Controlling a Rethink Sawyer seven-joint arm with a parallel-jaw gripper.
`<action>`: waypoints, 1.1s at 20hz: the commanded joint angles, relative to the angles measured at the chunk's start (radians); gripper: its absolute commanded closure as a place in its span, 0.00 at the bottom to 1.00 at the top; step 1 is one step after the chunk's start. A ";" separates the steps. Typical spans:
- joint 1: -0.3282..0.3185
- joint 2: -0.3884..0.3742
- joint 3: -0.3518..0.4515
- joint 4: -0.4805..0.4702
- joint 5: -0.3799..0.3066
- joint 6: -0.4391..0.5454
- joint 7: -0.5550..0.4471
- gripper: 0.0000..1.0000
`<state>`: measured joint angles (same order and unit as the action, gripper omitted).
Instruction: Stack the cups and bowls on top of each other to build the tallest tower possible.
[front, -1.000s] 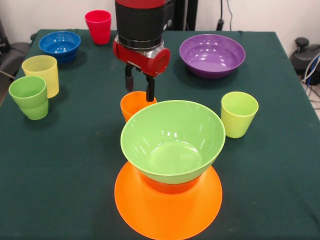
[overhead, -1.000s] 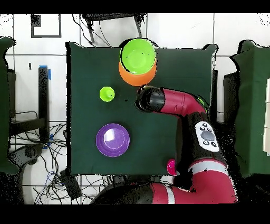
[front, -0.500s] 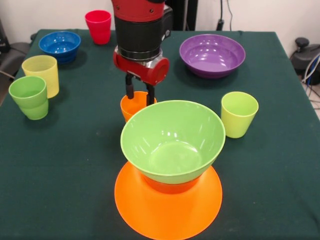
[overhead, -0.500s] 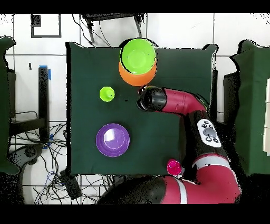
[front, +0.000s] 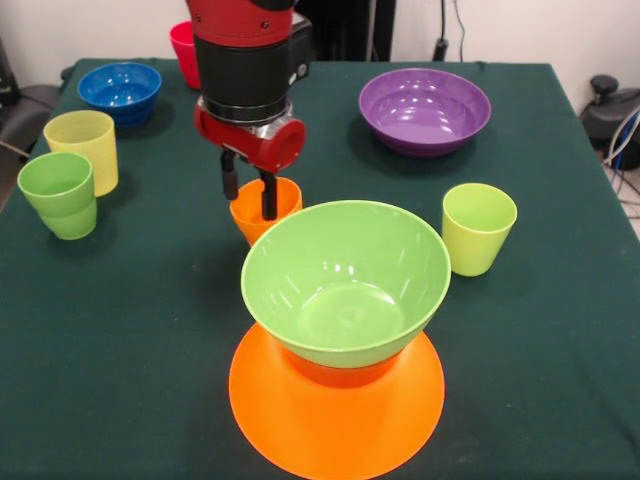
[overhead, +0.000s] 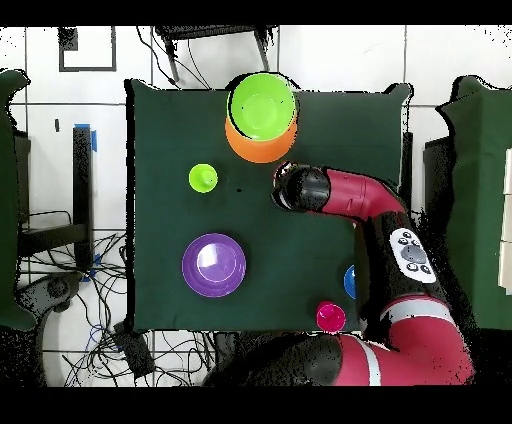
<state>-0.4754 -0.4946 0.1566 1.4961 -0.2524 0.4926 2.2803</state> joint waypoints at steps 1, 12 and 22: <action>-0.016 0.017 0.105 -0.041 -0.088 0.128 -0.241 0.00; -0.028 0.001 0.109 0.001 -0.101 0.112 -0.225 0.00; -0.039 -0.027 0.112 0.050 -0.101 0.135 -0.236 0.00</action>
<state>-0.5003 -0.5109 0.1697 1.4977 -0.2700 0.4984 2.2803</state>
